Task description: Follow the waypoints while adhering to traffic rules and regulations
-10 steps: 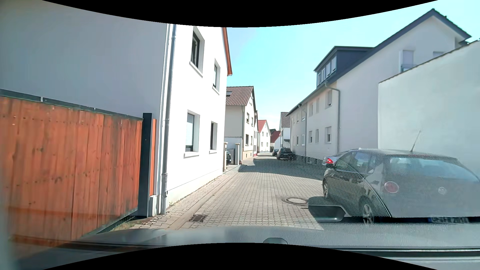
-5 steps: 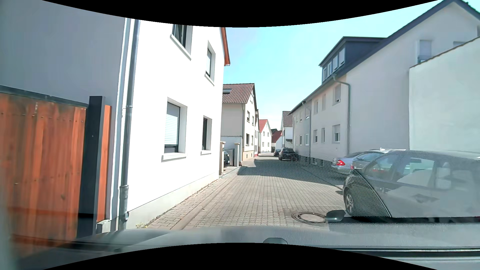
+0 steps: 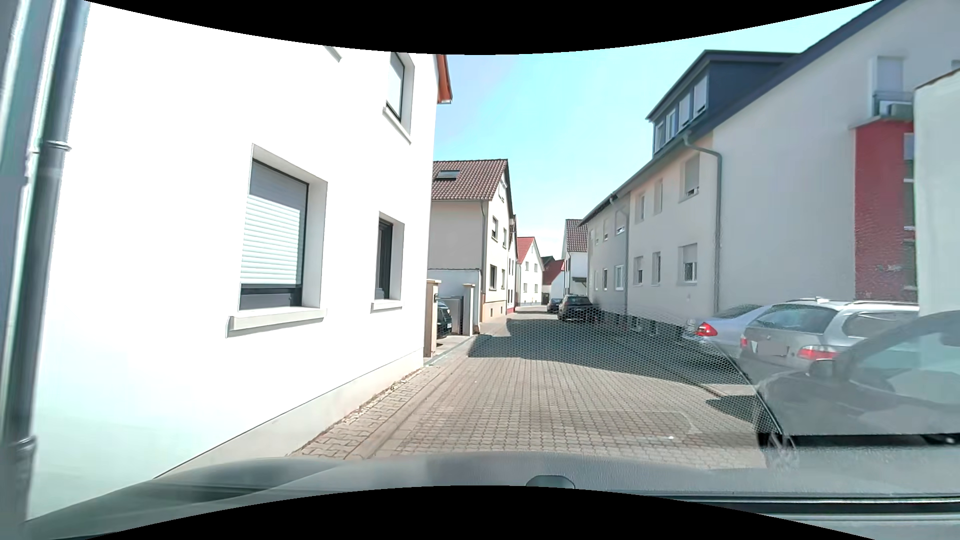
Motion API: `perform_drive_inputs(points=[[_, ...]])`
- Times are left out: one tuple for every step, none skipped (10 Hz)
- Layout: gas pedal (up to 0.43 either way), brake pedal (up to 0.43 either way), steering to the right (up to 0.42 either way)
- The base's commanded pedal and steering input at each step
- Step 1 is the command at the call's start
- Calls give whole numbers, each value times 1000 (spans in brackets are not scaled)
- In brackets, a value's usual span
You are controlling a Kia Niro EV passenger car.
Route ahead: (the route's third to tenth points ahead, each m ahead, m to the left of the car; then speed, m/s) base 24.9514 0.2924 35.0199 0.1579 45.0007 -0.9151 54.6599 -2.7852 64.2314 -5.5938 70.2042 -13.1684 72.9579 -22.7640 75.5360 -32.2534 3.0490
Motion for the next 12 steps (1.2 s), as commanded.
perform_drive_inputs(points=[[0,0,38],[0,0,40],[0,0,40],[0,0,41],[0,0,43],[0,0,45],[0,0,46],[0,0,49],[0,0,50],[0,0,49],[0,0,46],[0,0,46]])
